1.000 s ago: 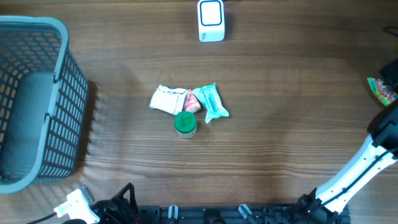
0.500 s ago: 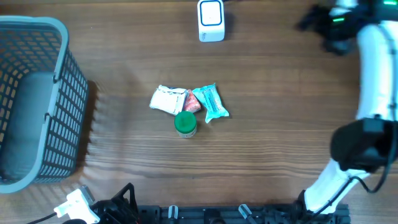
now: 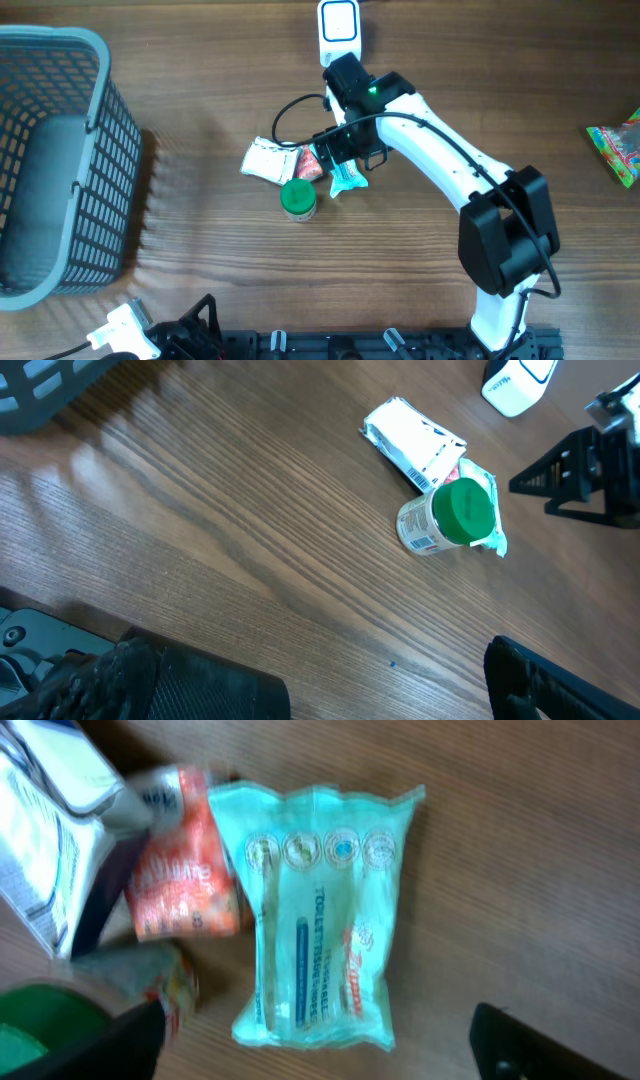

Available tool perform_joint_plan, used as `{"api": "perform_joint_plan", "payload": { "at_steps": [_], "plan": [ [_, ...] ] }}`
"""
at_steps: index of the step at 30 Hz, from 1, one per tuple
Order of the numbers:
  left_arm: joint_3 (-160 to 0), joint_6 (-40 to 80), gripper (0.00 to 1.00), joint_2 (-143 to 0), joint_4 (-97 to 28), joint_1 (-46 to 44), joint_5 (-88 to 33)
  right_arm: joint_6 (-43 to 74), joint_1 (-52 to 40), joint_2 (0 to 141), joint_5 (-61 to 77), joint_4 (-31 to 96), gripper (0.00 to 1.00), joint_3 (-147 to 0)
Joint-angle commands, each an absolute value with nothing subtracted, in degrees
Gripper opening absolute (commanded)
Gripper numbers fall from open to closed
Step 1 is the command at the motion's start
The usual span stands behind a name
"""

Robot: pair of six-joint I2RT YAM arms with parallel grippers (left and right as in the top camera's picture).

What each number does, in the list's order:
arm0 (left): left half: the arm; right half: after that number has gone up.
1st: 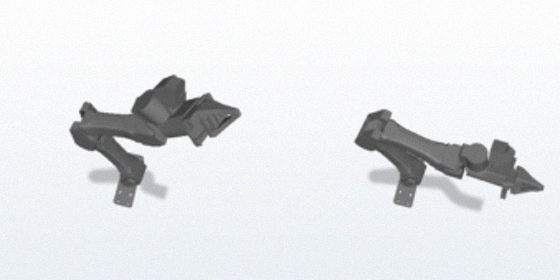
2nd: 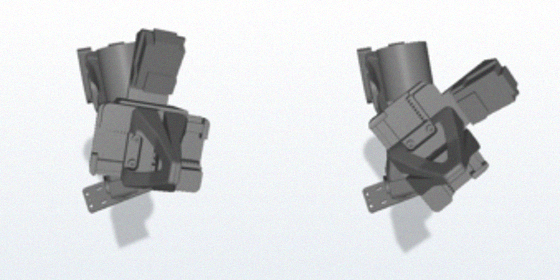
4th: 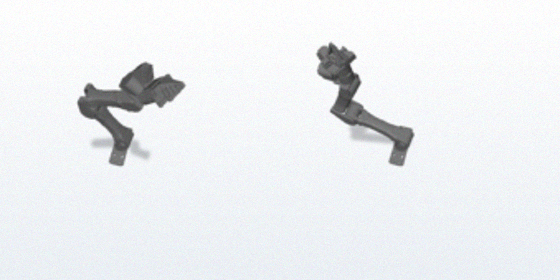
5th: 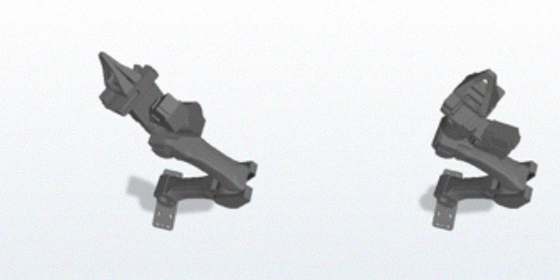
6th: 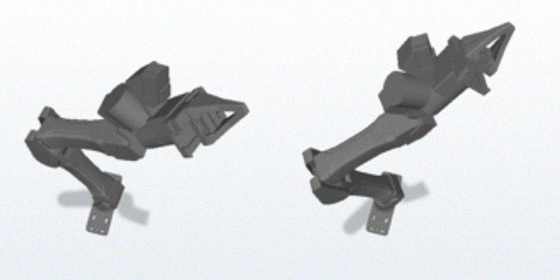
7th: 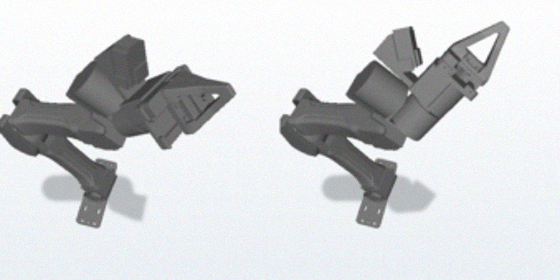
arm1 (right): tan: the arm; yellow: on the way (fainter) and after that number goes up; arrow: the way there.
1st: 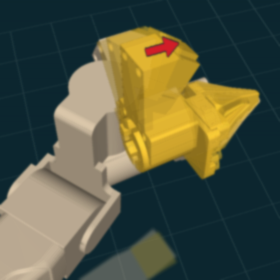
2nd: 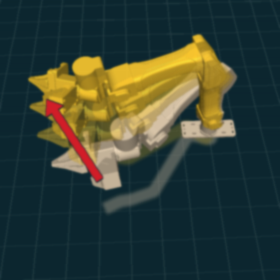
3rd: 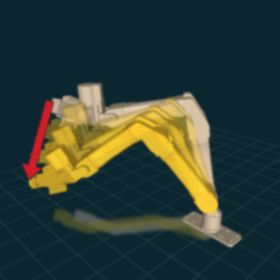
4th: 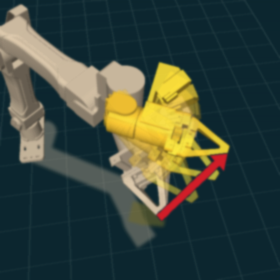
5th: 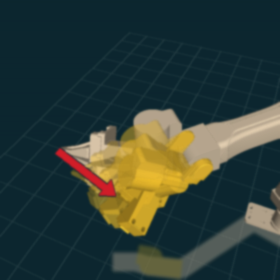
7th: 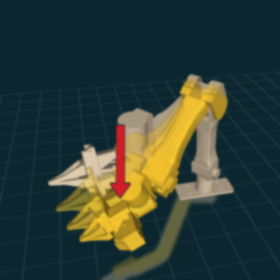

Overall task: Scan the item barcode
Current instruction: 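Grasp mint-green tissue pack on table with right gripper, then lift tissue pack up to the white scanner with right gripper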

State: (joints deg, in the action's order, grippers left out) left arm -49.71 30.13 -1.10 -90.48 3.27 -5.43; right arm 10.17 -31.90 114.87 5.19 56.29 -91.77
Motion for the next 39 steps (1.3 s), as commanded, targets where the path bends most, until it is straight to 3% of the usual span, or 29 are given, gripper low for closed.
{"api": "perform_joint_plan", "payload": {
  "at_steps": [1,9,14,17,23,25,27,29,34,39],
  "plan": [
    [-49.54,30.48,1.0,-0.91,-91.05,2.98,-5.91,11.09,-32.18,114.98,3.16,52.07,0.92,-88.33],
    [-49.54,30.5,1.0,-0.93,-91.05,2.98,-5.91,11.07,-35.62,114.98,-4.75,44.07,0.81,-82.89],
    [-49.54,30.48,1.0,-0.93,-91.07,2.98,-5.91,12.4,-39.81,116.27,-11.86,41.98,0.81,-82.85],
    [-49.54,30.48,1.0,-0.93,-91.11,2.98,-5.91,14.0,-40.27,119.83,-19.35,41.56,0.76,-82.85],
    [-49.54,30.5,1.0,-0.93,-91.13,2.98,-5.91,14.06,-40.21,120.49,-20.99,42.39,0.67,-83.24],
    [-49.54,30.48,1.0,-0.93,-91.13,2.98,-5.91,14.57,-40.01,120.55,-20.95,42.02,0.51,-83.22],
    [-49.54,30.5,1.0,-0.93,-91.13,2.98,-5.91,15.27,-39.9,120.55,-20.51,42.09,0.2,-83.15],
    [-49.54,30.48,1.0,-0.93,-91.11,2.98,-5.91,18.79,-39.9,120.4,-19.44,42.89,0.05,-83.31],
    [-49.54,30.5,1.0,-0.93,-91.13,2.98,-5.91,19.51,-37.06,116.77,15.38,49.69,0.04,-89.6],
    [-49.54,30.48,1.0,-0.93,-91.13,2.98,-5.91,19.73,-24.29,108.86,53.89,56.01,0.05,-91.05]
  ]
}}
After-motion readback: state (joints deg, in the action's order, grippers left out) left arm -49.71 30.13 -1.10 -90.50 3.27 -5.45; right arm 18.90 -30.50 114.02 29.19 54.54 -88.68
